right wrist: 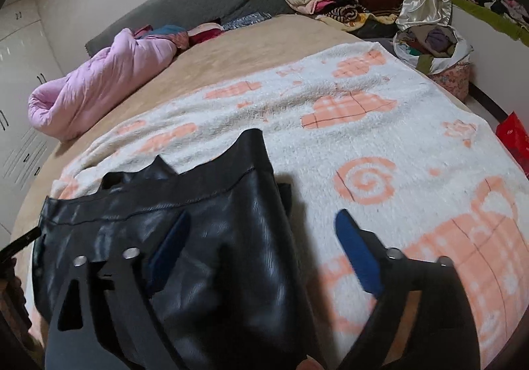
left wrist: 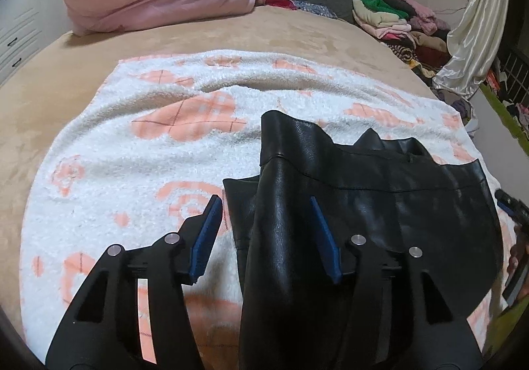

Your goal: Fold large clothes

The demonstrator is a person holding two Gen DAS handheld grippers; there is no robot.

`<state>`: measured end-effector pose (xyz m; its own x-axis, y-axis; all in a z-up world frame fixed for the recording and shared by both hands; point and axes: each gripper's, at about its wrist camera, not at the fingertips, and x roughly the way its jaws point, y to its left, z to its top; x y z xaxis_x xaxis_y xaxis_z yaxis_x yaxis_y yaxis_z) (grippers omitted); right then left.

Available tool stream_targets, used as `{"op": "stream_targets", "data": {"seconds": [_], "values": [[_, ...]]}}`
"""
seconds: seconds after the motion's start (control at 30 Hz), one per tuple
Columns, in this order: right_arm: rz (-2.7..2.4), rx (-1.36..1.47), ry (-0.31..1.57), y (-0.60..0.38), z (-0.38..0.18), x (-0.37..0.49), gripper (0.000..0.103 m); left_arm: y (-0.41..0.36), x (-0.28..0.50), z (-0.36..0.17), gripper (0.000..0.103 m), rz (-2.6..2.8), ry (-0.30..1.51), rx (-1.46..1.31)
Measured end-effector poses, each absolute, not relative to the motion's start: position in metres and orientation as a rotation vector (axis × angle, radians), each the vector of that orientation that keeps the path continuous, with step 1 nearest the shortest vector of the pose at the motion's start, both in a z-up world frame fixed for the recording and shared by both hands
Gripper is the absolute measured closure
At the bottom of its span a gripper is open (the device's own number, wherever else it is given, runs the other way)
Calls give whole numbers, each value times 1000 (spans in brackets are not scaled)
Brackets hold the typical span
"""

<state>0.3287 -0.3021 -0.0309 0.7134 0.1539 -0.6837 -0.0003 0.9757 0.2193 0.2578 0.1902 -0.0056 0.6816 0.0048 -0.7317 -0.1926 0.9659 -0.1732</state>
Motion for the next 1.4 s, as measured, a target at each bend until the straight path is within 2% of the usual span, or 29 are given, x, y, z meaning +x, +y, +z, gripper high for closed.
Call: {"op": "stream_targets", "data": {"seconds": [0.03, 0.1, 0.33, 0.53, 0.67, 0.8, 0.9, 1.03, 1.1, 1.4], "values": [[87, 208, 766, -302, -30, 324, 11, 191, 256, -4, 45, 112, 814, -248], [98, 211, 760, -304, -28, 310, 8, 191, 253, 1, 39, 110, 804, -253], [131, 203, 822, -303, -36, 275, 7, 186, 230, 10, 16, 103, 791, -253], [134, 210, 885, -301, -51, 256, 8, 181, 203, -10, 14, 107, 861, -275], [108, 216, 944, -305, -67, 248, 19, 179, 191, -40, 13, 144, 958, -336], [112, 254, 946, -311, -80, 242, 19, 178, 184, -58, 11, 160, 966, -366], [79, 221, 920, -304, -68, 236, 19, 177, 178, -54, 12, 158, 949, -380], [80, 121, 794, -280, -36, 215, 18, 172, 163, -35, 11, 138, 893, -377], [118, 75, 758, -258, -22, 205, 14, 171, 162, -27, 10, 138, 870, -365], [305, -11, 753, -166, -6, 195, 14, 178, 156, -6, 10, 189, 815, -330]]}}
